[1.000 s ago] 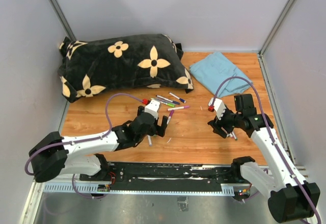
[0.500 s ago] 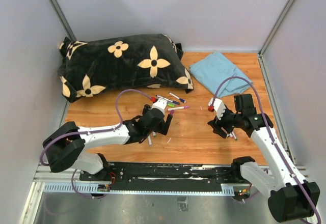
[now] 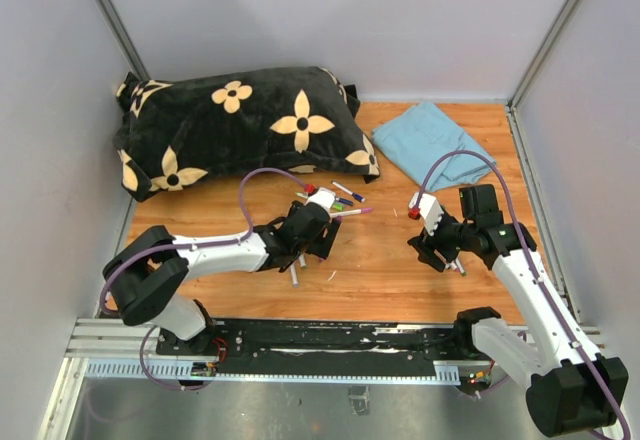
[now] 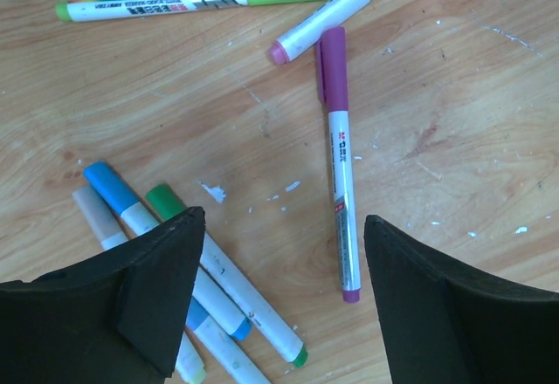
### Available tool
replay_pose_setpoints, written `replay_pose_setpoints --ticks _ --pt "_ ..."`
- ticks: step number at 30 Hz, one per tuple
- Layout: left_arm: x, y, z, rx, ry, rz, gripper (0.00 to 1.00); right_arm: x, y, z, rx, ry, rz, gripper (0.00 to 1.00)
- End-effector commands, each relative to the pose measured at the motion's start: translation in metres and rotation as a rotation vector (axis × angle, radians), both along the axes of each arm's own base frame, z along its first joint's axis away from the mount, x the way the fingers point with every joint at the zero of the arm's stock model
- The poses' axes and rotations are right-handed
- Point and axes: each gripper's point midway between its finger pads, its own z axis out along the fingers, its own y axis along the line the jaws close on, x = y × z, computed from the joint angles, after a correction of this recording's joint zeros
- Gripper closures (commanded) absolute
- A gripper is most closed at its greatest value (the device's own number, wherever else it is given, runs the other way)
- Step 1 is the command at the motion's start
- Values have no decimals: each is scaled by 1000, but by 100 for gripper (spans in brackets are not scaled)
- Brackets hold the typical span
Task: Open the pen caps
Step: Pick up the pen from the center of the board.
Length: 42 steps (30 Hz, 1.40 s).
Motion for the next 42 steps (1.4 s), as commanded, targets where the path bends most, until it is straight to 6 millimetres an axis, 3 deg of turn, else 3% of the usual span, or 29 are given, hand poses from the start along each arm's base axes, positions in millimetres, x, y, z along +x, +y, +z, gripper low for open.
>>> replay_pose_setpoints --ticks 1,11,17,29,33,42 --pt "7 -6 -3 35 13 -19 24 -5 7 5 7 3 39 33" --pt "10 -28 -22 73 93 -98 41 -5 7 5 7 0 40 33" --pt "9 -33 -22 58 118 -126 53 -5 7 5 8 1 40 33" --pt "2 -39 -30 32 207 -186 59 -5 8 6 11 -1 45 33" --pt "0 -40 -34 32 235 -201 66 -5 8 6 11 -3 44 33" --pt "-1 -41 -38 20 268 -212 73 -6 10 6 12 6 53 33"
